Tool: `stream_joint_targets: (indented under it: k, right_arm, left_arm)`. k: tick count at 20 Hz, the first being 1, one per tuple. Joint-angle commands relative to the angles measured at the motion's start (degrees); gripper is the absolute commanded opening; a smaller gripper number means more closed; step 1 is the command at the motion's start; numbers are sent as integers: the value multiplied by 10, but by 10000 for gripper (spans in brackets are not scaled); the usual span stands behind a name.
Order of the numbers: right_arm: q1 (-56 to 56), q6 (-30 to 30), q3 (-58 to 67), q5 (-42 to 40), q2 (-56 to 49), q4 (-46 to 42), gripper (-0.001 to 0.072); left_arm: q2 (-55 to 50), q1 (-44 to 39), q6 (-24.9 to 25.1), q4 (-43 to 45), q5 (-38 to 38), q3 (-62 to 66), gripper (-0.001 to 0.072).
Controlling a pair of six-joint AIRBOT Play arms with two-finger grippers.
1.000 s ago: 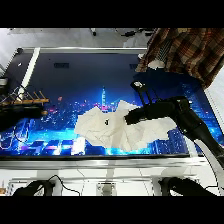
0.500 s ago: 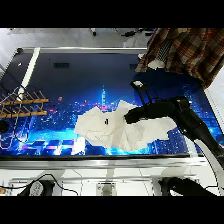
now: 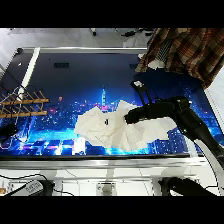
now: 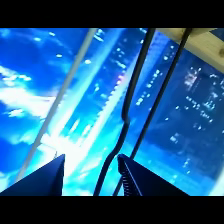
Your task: Fold the clothes and pants, and hang the long-sleeved shirts on hangers.
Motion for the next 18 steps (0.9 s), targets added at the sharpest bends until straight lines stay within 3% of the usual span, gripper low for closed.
stream_joint_targets:
  k: [1,3,4,5,9,15,18]
  right_arm:
    - [1,7,0,-2,0,0,44]
    - [1,11,0,-2,0,0,44]
    - [1,13,0,-1,0,0,44]
    - [1,16,0,-1,0,0,44]
    - [1,18,0,2,0,0,44]
    - [0,17,0,80,-4,-14,44]
    - [0,19,0,89,-11,-21,44]
  left_arm:
    - [-42,-2,52,-84,-9,0,421]
    - [-54,-10,52,-85,-12,0,367]
    - [-57,-14,52,-85,-12,0,170]
    - [-57,-15,52,-85,-9,1,28]
    - [8,-9,52,-80,12,3,28]
    - [210,-9,30,-81,85,24,26]
    - [301,-23,64,-99,156,47,26]
